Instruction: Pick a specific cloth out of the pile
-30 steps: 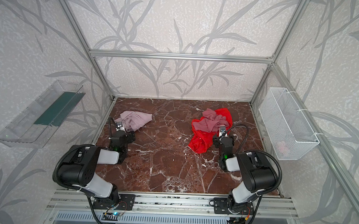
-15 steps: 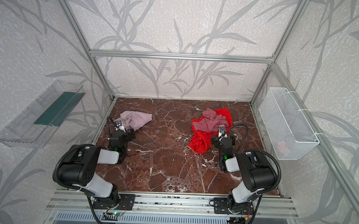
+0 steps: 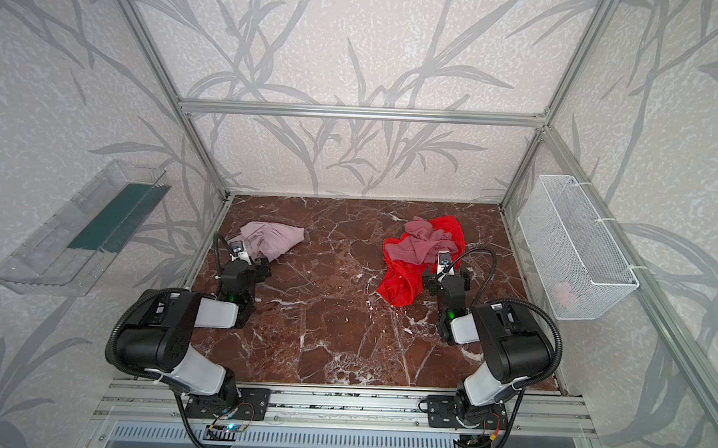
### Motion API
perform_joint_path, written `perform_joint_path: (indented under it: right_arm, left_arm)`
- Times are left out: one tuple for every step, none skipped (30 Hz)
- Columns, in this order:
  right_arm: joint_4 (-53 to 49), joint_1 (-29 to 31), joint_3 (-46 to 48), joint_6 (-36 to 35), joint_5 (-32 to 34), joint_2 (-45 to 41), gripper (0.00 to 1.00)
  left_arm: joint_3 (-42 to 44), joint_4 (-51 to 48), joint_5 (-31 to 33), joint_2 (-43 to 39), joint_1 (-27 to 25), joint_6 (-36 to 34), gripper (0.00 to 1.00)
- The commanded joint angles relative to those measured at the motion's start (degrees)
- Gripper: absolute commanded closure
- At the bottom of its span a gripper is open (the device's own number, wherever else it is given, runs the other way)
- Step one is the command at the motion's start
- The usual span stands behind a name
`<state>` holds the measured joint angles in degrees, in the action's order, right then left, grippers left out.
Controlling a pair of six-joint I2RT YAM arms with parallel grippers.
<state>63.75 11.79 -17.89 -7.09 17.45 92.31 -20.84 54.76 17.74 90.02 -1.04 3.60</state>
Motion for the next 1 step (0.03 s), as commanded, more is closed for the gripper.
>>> perform_joint_path:
  right_arm:
    - [0.0, -0.1, -1.0, 0.4, -0.3, 0.1, 0.01]
  left_arm:
    - [0.0, 1.5, -0.3, 0.2, 0.2, -0.7, 0.03]
